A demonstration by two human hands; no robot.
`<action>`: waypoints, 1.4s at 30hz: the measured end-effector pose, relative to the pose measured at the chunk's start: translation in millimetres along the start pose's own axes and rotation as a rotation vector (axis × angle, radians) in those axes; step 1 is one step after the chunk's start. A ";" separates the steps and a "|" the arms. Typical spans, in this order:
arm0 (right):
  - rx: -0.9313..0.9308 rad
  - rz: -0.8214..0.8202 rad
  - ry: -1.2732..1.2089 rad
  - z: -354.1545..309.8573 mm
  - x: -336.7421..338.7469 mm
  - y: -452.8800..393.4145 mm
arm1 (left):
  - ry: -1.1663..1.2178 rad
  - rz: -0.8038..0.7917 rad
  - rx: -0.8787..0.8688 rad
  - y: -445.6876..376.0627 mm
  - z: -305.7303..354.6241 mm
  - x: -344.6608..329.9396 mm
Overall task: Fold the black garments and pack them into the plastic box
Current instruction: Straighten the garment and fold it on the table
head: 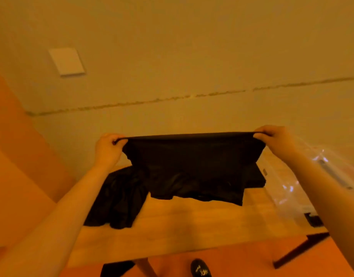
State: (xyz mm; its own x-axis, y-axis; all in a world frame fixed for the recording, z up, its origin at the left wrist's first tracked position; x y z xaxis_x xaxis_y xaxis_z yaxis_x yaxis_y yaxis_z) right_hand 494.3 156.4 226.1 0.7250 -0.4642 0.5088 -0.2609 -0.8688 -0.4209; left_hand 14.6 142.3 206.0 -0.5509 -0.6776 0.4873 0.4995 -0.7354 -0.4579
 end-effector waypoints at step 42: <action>-0.267 -0.085 -0.310 13.4 33.7 21.0 | 0.160 -0.168 0.174 39.0 4.4 25.5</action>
State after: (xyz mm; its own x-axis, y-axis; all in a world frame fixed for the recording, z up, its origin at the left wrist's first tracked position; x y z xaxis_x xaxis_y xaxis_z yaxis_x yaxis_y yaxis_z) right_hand 521.8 124.8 224.4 0.8980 -0.3506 0.2660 -0.3184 -0.9348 -0.1573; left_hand 23.0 96.3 203.8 -0.7274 -0.5460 0.4156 0.4915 -0.8372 -0.2396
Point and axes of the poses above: each hand's wrist, its own y-axis away from the middle knuckle, its own x-axis out of the back of the hand, z = x × y, the point moved 10 cm from there along -y, towards the middle knuckle, and after that the axes turned 15 degrees about z, right-handed, at the moved point
